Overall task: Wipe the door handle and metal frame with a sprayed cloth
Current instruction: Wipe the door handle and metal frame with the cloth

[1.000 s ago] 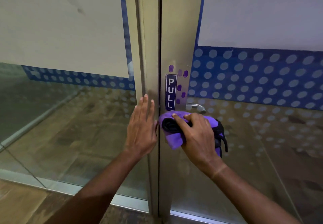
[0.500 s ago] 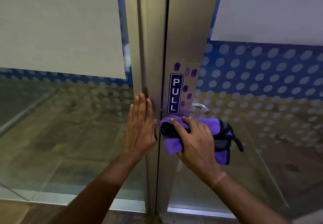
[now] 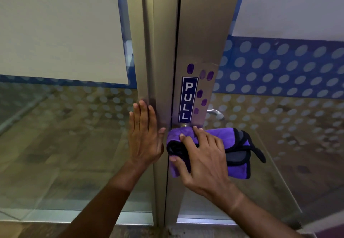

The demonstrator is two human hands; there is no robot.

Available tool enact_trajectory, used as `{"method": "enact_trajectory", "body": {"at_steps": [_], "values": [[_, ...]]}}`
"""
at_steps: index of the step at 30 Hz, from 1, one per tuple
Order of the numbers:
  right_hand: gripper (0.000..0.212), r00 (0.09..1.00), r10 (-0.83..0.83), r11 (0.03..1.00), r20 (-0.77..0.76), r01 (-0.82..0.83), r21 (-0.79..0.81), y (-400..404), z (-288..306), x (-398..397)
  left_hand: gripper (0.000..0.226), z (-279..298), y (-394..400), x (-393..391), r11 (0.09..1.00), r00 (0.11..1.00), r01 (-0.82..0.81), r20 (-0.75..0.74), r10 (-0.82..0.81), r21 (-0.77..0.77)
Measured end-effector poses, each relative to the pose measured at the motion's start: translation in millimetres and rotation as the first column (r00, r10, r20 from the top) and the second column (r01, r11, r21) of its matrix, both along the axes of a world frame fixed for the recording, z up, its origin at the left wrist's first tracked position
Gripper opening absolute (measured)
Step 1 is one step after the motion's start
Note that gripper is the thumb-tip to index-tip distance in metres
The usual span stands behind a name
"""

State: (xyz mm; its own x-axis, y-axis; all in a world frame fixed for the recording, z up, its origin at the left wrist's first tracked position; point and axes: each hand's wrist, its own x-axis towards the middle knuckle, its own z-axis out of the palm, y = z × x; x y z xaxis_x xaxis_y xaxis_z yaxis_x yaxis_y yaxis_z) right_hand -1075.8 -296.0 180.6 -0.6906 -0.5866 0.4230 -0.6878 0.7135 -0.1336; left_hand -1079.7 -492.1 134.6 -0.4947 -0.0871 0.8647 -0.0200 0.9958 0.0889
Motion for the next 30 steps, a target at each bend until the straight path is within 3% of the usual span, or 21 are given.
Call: {"method": "enact_trajectory", "body": {"at_steps": [5,11,21,27,30], "values": [[0.069,0.987,-0.062,0.996,-0.147,0.071,0.061,-9.1,-11.7,-9.3,0.066,0.0,0.2,-5.5,0.999,0.998,0.038,-0.059,-0.038,0.005],[0.060,0.944,0.042,0.998,-0.327,-0.024,0.061,13.0,-24.6,-19.4,0.063,-2.9,-0.1,-11.8,0.998,0.989,0.069,-0.134,-0.067,0.013],[0.053,0.944,-0.030,0.999,-0.329,0.022,-0.027,-5.1,-24.8,-20.1,0.065,-5.8,1.8,-16.9,1.000,0.990,-0.002,-0.144,0.000,-0.010],[0.054,0.924,0.110,0.994,-0.365,-0.092,0.067,34.6,-25.5,-29.9,0.063,-3.1,3.0,-18.5,0.998,0.982,0.057,-0.179,-0.055,0.005],[0.054,0.941,0.078,0.997,-0.330,-0.071,0.035,38.4,-24.1,-30.3,0.063,-2.3,6.4,-22.7,1.000,0.980,0.012,-0.198,-0.008,0.021]]}}
